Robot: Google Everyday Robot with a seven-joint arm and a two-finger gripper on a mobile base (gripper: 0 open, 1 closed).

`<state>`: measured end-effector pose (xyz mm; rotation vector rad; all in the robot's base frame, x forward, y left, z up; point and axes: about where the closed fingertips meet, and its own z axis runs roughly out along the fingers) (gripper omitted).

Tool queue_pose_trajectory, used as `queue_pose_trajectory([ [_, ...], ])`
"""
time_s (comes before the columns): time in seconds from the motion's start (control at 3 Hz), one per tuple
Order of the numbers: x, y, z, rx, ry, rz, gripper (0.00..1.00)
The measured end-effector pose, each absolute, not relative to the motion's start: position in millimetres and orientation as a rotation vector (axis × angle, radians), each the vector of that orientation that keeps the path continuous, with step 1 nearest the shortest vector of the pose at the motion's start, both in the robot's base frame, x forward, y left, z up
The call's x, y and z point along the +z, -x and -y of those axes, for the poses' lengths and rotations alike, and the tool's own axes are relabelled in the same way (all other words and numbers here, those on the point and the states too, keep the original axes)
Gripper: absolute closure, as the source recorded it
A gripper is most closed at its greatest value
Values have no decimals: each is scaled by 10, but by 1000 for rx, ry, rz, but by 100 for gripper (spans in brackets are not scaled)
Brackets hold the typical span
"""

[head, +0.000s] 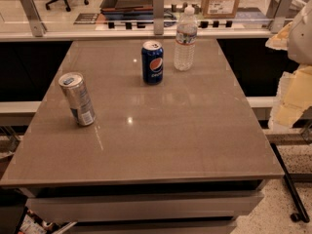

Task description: Move water bottle near redbull can

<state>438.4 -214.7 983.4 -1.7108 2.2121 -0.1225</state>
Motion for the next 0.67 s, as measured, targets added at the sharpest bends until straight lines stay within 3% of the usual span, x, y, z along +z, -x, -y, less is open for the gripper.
queue_pose_trajectory([
  [0.67, 9863, -4459, 2143, -115, 1689, -2198, 0],
])
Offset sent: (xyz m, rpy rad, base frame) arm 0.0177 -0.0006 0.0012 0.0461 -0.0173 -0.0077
